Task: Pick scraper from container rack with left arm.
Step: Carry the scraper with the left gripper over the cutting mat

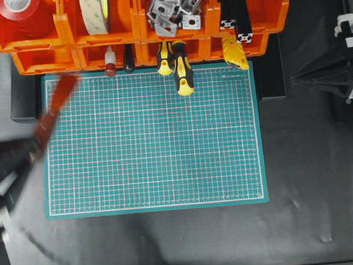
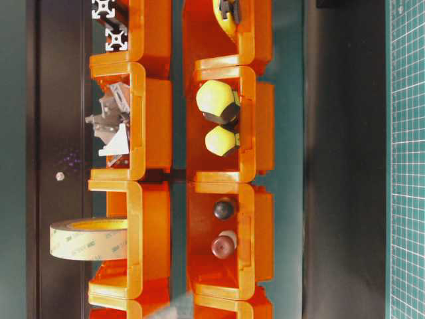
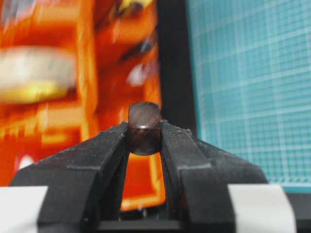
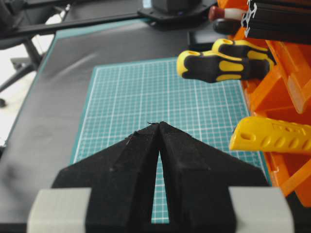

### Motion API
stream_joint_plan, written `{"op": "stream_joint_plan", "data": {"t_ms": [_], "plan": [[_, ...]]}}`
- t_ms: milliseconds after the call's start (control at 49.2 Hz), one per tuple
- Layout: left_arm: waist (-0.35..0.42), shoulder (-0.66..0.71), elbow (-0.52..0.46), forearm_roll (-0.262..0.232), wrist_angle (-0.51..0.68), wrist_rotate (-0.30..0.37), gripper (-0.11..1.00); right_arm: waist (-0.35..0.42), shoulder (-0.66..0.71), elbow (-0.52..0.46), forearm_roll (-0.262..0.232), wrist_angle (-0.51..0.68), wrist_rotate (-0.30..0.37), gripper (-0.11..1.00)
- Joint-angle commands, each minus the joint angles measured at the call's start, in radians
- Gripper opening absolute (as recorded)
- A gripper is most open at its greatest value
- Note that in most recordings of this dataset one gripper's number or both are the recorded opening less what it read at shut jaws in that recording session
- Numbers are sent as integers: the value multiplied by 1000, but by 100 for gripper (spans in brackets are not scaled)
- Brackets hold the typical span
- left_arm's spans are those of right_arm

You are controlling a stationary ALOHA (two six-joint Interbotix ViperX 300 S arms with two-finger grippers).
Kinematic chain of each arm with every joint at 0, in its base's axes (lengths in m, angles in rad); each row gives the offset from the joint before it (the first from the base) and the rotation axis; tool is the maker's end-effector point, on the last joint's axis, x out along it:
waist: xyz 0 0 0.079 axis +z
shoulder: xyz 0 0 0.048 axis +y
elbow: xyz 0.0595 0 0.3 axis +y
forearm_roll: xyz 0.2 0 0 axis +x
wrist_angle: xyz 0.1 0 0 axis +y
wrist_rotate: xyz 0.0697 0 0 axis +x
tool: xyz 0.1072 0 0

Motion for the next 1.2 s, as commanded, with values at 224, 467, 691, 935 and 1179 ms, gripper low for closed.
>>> {"op": "stream_joint_plan", "data": {"t_ms": [224, 467, 691, 935, 1179], "plan": [[69, 160, -127, 6, -193, 230, 20, 0, 3, -29, 17, 3, 77, 1], [202, 218, -14, 6, -405, 313, 20, 0, 2, -29, 17, 37, 84, 1], [327, 236, 120, 6, -640, 282, 20, -2, 2, -31, 18, 48, 86, 1], [408, 282, 163, 6, -776, 244, 20, -2, -3, -31, 17, 49, 112, 1], [416, 313, 163, 6, -804, 242, 20, 0, -3, -32, 17, 66, 130, 1]]}}
